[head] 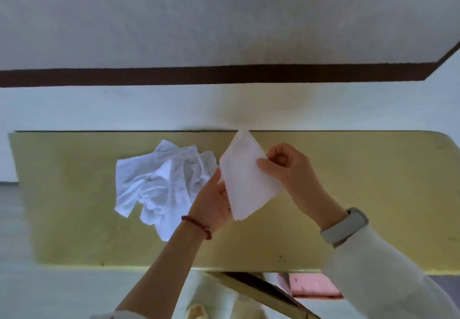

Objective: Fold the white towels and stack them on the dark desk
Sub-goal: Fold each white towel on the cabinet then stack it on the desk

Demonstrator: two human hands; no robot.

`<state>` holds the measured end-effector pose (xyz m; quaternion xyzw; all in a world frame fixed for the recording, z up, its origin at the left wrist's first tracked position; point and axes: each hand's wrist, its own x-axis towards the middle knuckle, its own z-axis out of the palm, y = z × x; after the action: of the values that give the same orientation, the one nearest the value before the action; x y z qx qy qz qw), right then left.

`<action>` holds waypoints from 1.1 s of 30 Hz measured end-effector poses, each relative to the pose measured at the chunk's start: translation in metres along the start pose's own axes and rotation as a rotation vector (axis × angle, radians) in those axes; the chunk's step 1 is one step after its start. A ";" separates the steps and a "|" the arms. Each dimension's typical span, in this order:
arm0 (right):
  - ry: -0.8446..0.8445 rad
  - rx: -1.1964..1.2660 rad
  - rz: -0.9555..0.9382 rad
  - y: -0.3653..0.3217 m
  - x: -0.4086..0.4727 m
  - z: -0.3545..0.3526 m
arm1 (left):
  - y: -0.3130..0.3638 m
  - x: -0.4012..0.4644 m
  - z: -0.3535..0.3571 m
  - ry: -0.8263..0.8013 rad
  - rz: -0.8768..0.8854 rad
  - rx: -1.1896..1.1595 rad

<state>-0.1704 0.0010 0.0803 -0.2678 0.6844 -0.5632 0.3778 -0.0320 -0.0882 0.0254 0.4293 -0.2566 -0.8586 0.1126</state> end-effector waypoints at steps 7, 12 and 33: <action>-0.317 0.302 0.337 0.012 -0.044 0.106 | 0.028 -0.113 -0.100 0.146 0.356 0.044; -0.669 0.422 0.442 0.013 -0.123 0.240 | 0.013 -0.245 -0.221 0.182 0.469 -0.063; -1.354 -0.497 -0.968 0.062 -0.691 0.780 | -0.269 -0.779 -0.613 2.171 0.534 0.093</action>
<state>0.8671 0.1188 0.1065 -0.8817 0.2263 -0.2157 0.3533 0.9348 0.2499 0.1040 0.8859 -0.1380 0.0335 0.4416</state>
